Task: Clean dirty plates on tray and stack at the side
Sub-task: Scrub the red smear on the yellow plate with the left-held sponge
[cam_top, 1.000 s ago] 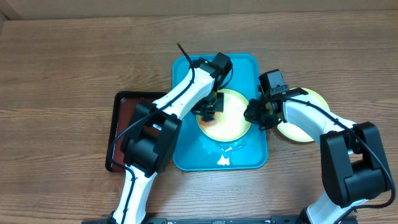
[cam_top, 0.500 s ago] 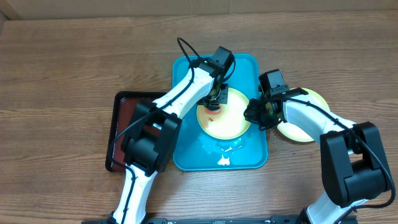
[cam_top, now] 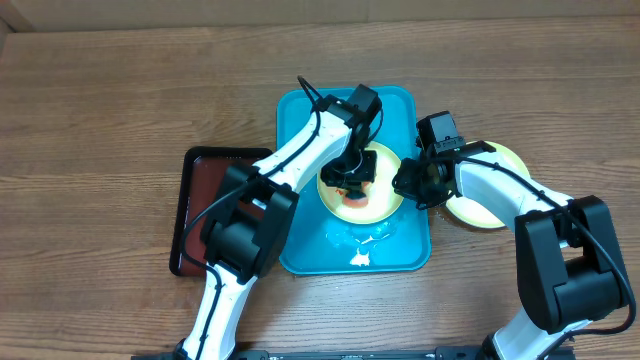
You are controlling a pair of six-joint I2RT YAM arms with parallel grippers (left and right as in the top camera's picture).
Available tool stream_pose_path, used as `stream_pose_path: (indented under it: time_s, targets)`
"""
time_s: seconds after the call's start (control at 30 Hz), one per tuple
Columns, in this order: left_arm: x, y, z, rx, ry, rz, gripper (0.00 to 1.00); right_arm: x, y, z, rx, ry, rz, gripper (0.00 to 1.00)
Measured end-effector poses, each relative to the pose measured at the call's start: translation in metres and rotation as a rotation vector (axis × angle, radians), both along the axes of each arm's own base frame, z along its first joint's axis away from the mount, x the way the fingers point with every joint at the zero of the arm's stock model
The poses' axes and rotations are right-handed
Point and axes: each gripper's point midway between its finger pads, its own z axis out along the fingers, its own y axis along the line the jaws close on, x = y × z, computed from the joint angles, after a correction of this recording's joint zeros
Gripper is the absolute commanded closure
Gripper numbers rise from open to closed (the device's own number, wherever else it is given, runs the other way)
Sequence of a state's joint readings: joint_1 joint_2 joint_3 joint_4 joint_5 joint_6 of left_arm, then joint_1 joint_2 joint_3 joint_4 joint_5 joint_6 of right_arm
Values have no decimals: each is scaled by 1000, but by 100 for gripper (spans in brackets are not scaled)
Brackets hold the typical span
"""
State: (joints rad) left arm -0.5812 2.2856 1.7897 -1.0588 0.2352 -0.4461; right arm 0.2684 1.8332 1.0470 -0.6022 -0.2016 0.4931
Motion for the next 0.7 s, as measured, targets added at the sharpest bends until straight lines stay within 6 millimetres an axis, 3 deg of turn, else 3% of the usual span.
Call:
stream_pose_path:
  time_s: [0.53,0.7]
  targets:
    - [21,-6,-1,77,-152,-13,96,-5,-9,0,26,85,-190,96]
    - [39,8,1,177,-256,-3,96,-6,-9,0,28,92,-205,96]
